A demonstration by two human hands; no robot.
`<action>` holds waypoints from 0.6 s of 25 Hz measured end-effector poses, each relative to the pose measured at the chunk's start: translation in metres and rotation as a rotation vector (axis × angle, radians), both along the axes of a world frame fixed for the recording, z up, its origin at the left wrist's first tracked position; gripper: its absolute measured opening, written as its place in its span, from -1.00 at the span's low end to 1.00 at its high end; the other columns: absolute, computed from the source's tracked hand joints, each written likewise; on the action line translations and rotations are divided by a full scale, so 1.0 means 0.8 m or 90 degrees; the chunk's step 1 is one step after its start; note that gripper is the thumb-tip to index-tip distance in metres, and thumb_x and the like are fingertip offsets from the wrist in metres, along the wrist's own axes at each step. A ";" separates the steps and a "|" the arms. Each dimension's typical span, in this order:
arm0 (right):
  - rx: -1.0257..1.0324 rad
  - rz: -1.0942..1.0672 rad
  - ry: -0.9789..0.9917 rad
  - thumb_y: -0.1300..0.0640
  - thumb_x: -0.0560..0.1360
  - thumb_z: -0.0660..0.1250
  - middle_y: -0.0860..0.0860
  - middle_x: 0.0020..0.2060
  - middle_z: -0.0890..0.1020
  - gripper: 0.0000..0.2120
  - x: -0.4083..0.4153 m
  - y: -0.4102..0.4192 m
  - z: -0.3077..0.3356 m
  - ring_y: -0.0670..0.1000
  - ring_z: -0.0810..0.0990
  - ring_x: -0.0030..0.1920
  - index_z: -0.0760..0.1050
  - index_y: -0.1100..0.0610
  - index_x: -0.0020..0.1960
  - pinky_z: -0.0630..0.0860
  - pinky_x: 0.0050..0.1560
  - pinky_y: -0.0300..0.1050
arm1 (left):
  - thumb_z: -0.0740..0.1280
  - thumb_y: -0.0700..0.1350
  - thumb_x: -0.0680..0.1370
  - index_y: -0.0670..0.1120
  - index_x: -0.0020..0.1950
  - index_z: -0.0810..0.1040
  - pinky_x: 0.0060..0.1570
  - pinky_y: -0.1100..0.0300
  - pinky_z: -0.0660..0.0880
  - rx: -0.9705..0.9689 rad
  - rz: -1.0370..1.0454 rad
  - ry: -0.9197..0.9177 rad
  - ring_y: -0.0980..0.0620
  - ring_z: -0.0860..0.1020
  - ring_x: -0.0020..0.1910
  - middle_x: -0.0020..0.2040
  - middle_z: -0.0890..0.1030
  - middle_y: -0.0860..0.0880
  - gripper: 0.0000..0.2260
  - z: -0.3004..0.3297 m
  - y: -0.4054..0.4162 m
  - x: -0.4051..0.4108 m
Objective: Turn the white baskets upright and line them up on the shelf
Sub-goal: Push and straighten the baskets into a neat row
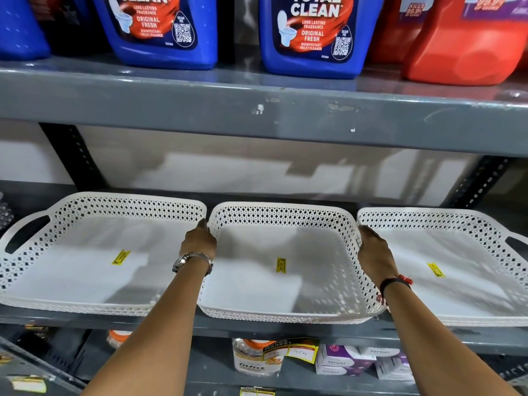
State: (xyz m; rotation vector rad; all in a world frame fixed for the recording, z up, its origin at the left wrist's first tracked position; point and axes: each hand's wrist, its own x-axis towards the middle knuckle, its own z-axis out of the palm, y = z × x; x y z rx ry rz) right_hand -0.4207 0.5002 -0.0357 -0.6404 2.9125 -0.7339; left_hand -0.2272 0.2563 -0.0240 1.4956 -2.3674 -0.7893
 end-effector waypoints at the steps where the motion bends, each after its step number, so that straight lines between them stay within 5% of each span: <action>1: 0.001 0.000 0.000 0.45 0.49 0.02 0.15 0.45 0.30 -0.46 0.000 0.000 0.000 0.19 0.32 0.41 0.21 0.23 0.45 0.35 0.35 0.00 | 0.03 -0.24 0.59 -0.06 0.45 0.29 0.11 -0.01 0.49 -0.003 0.001 -0.002 -0.29 0.53 0.17 0.24 0.53 -0.28 -0.58 -0.001 0.000 0.001; 15: 0.091 -0.007 0.012 0.40 0.50 0.02 0.15 0.45 0.27 -0.43 0.008 -0.001 0.006 0.26 0.45 0.27 0.11 0.18 0.49 0.46 0.20 0.07 | 0.05 -0.18 0.60 -0.06 0.43 0.28 0.17 -0.01 0.46 -0.011 0.000 -0.038 -0.25 0.50 0.23 0.30 0.49 -0.22 -0.62 -0.006 -0.001 -0.002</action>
